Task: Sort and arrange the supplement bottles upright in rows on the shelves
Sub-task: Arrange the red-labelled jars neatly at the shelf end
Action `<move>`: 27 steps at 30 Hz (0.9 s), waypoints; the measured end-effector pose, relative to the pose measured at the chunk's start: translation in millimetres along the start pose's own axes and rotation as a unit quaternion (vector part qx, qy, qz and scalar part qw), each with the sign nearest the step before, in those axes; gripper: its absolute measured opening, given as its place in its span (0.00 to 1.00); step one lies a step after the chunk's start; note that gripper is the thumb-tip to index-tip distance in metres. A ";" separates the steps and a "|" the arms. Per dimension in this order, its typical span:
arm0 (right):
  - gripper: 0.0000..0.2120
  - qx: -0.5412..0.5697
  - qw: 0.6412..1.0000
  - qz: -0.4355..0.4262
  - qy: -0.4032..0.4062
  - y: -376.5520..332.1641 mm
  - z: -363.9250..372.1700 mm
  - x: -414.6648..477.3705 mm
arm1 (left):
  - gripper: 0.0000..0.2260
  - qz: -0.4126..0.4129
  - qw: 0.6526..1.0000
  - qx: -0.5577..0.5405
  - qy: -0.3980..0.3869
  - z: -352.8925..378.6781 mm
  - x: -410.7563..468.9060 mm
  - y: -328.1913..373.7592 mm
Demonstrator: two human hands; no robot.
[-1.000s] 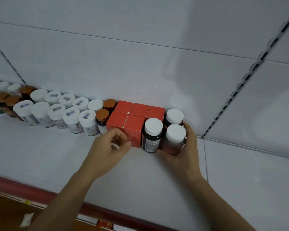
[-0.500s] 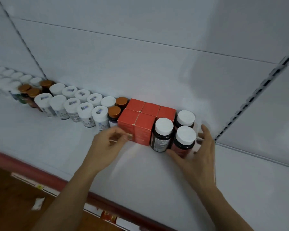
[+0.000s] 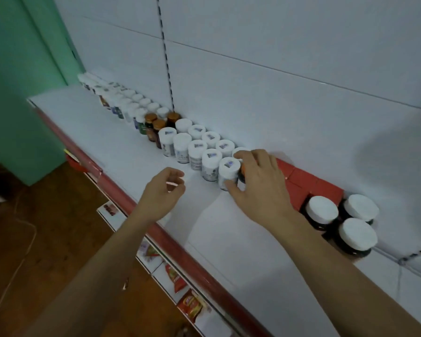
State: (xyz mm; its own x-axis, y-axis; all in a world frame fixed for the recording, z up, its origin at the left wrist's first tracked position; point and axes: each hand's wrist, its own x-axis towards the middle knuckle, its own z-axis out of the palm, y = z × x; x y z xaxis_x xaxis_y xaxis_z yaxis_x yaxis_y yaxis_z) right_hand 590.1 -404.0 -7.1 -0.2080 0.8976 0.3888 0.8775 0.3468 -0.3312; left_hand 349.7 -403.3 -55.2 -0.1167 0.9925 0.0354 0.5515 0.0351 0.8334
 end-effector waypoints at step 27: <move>0.42 -0.289 0.945 0.150 -0.028 -39.5 87.4 76.2 | 0.16 0.110 0.991 0.029 -0.067 -15.1 143.2 -52.9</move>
State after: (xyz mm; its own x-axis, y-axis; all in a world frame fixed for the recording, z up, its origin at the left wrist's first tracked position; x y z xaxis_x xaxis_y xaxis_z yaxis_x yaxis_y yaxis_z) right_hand 501.8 -325.6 -39.5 0.0785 0.9508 0.2998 0.9867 -0.1169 0.1125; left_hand 291.3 -264.8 -85.9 0.1197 0.9834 0.1365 0.5991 -0.1812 0.7799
